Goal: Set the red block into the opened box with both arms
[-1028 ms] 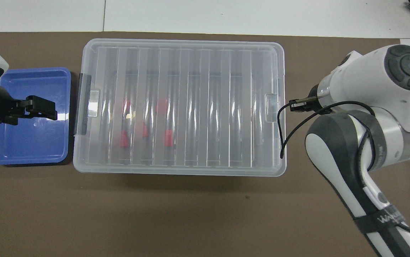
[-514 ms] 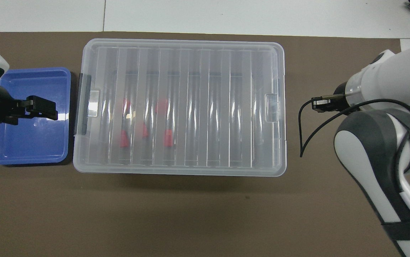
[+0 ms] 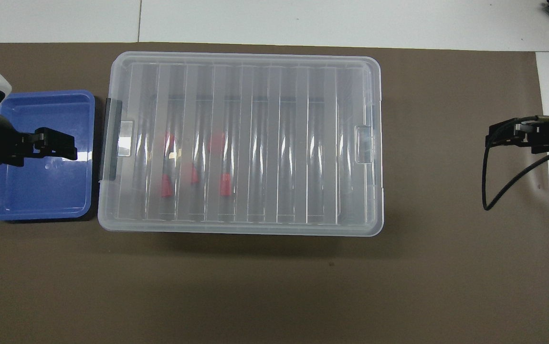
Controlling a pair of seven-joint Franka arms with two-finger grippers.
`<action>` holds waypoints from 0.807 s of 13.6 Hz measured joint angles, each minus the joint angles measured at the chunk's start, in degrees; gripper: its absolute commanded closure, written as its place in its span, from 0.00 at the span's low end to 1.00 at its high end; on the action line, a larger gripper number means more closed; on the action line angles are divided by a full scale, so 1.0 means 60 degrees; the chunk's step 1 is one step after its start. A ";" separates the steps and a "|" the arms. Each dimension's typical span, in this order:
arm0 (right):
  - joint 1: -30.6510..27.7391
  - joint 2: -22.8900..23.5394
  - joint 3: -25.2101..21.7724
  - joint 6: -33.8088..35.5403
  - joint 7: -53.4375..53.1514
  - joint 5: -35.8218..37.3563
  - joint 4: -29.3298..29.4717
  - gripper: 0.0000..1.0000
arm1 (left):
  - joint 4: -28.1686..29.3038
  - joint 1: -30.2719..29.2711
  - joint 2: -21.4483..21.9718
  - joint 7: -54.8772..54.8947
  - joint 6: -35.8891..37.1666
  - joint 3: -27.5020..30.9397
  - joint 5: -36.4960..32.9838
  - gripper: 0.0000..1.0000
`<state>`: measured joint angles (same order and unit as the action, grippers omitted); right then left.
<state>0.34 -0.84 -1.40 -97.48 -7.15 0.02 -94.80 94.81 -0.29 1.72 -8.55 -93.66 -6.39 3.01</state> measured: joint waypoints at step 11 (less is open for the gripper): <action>0.0091 -0.0158 0.0214 0.1109 0.0000 0.0275 0.0425 0.00 | -0.0141 -0.0012 -0.0266 0.0019 -0.0009 0.0217 0.0000 0.00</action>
<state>0.89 -1.79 -0.12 -90.82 -7.16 1.67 -92.25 93.97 -0.36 0.13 -8.44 -93.72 -5.09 3.01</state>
